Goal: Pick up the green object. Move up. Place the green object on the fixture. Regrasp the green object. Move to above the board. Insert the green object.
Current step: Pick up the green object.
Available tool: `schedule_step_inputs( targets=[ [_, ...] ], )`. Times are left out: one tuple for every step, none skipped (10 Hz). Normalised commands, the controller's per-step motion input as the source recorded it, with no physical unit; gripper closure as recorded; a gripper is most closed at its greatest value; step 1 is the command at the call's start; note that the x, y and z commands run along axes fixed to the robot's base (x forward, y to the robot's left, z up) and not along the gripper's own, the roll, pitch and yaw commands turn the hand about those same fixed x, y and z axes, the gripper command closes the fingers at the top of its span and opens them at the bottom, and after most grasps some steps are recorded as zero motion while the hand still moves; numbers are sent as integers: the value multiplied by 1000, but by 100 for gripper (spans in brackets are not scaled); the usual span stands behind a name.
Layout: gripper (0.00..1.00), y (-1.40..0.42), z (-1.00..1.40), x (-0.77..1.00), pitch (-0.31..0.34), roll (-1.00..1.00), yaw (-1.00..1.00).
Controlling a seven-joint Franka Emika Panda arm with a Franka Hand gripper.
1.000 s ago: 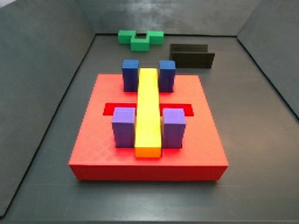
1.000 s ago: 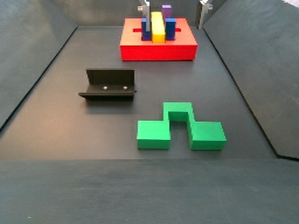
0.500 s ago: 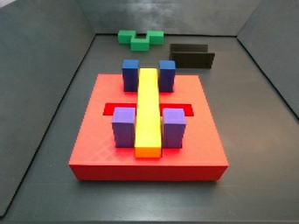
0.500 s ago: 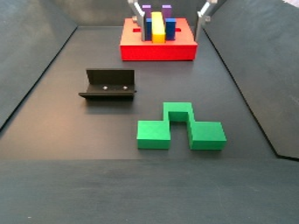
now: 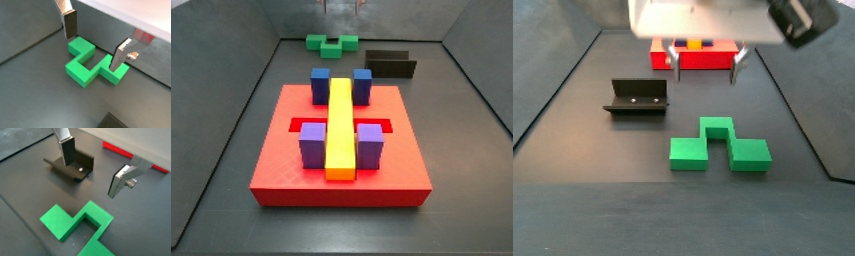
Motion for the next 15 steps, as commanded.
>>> schedule_step_inputs(
  targets=[
    [0, 60, -323, 169, -7, 0, 49],
    [0, 20, -334, 60, 0, 0, 9],
    [0, 0, -477, 0, -7, 0, 0],
    [0, 0, -534, 0, 0, 0, 0],
    [0, 0, -571, 0, 0, 0, 0],
    [0, 0, -577, 0, 0, 0, 0],
    [0, 0, -549, 0, 0, 0, 0],
    [0, 0, -497, 0, 0, 0, 0],
    [0, 17, -334, 0, 0, 0, 0],
    [0, 234, 0, -229, 33, -67, -229],
    [0, 143, 17, -286, 0, -91, -303],
    [0, 37, 0, -220, 0, -79, -251],
    [0, 0, 0, -169, 0, -50, -174],
    [0, 0, -254, -177, 0, 0, -20],
    [0, 0, -294, -163, -6, 0, 0]
  ],
)
